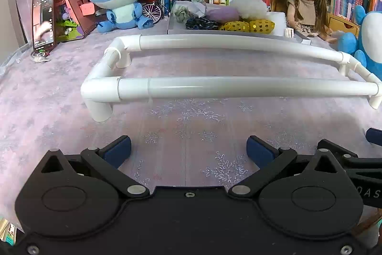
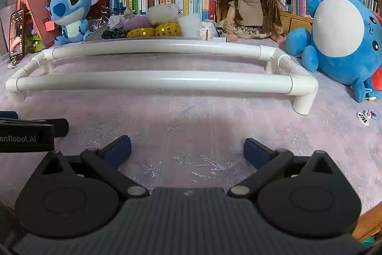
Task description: Organize soft objects
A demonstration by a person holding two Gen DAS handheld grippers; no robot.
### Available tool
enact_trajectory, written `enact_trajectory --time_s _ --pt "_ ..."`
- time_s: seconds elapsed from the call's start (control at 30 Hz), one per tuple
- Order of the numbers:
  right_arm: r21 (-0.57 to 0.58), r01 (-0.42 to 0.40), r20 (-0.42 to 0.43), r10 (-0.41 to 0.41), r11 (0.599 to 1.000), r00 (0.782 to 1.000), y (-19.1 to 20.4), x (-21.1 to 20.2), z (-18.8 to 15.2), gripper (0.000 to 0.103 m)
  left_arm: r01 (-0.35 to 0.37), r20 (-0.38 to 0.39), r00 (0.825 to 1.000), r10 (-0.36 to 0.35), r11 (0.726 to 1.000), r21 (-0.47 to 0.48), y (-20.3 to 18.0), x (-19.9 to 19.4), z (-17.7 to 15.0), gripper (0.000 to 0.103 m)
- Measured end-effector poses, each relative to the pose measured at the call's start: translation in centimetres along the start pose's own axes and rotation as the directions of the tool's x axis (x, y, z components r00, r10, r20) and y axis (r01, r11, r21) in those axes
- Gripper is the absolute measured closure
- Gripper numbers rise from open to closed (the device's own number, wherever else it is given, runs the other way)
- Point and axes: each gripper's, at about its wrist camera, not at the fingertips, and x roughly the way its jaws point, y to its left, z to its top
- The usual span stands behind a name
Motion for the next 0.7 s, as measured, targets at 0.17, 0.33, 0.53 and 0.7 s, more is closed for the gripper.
enact_trajectory --time_s 0.17,0.33,0.53,0.7 --pt "0.000 0.000 0.000 0.000 1.000 1.000 0.02 0.01 -0.01 0.000 0.000 0.001 1.000 0.000 1.000 0.000 -0.03 -0.02 0.00 0.000" --pt "0.000 0.000 0.000 0.000 1.000 1.000 -0.01 0.00 -0.02 0.000 0.000 0.002 1.000 0.000 1.000 0.001 -0.03 -0.05 -0.01 0.000" --pt "0.000 0.000 0.000 0.000 1.000 1.000 0.00 -0.01 -0.03 0.000 0.000 0.005 1.000 0.000 1.000 0.001 0.00 -0.09 0.15 0.000" --pt "0.000 -0.001 0.000 0.001 1.000 1.000 -0.02 -0.01 -0.03 0.000 0.000 0.016 1.000 0.000 1.000 0.004 0.03 -0.16 0.15 0.000"
